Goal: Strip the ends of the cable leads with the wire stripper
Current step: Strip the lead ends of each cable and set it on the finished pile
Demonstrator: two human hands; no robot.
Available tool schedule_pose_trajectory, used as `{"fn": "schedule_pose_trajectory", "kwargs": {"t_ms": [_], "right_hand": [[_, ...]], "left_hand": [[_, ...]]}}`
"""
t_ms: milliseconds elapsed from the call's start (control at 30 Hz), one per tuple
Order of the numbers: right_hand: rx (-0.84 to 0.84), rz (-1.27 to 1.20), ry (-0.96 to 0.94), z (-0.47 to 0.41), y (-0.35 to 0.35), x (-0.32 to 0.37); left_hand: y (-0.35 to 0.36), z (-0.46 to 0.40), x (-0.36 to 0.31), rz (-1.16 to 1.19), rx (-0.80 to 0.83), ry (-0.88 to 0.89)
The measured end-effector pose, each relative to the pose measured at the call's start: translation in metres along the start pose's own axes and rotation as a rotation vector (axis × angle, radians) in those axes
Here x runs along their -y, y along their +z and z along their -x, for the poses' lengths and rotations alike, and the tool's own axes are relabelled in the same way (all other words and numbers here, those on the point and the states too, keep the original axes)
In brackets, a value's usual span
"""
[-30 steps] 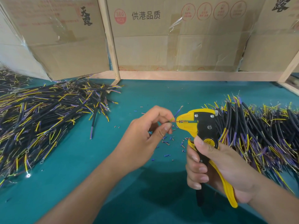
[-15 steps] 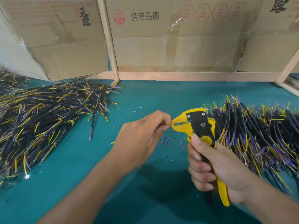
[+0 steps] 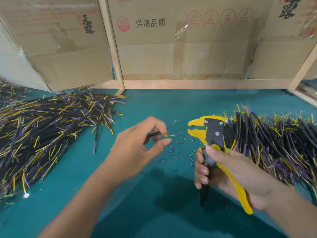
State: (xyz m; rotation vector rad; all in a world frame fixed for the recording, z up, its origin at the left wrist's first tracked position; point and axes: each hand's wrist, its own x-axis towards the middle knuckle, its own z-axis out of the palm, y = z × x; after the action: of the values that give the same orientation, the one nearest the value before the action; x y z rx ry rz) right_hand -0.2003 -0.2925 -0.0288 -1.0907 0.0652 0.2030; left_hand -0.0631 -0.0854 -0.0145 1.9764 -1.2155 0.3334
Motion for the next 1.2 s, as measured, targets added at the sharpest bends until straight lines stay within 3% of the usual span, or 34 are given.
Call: {"fn": "schedule_pose_trajectory", "kwargs": {"t_ms": [233, 467, 633, 1200], "right_hand": [[0.038, 0.024, 0.015, 0.002, -0.001, -0.001], [0.134, 0.015, 0.076, 0.005, 0.0, -0.001], [0.211, 0.041, 0.089, 0.008, 0.002, 0.001], [0.242, 0.042, 0.088, 0.01, 0.003, -0.002]], "left_hand": [[-0.001, 0.0, -0.011, 0.099, 0.032, 0.036], [0.002, 0.003, -0.02, 0.418, 0.198, -0.013], [0.004, 0.003, -0.019, 0.507, 0.188, -0.094], [0.006, 0.0, -0.022, 0.663, 0.202, -0.181]]}}
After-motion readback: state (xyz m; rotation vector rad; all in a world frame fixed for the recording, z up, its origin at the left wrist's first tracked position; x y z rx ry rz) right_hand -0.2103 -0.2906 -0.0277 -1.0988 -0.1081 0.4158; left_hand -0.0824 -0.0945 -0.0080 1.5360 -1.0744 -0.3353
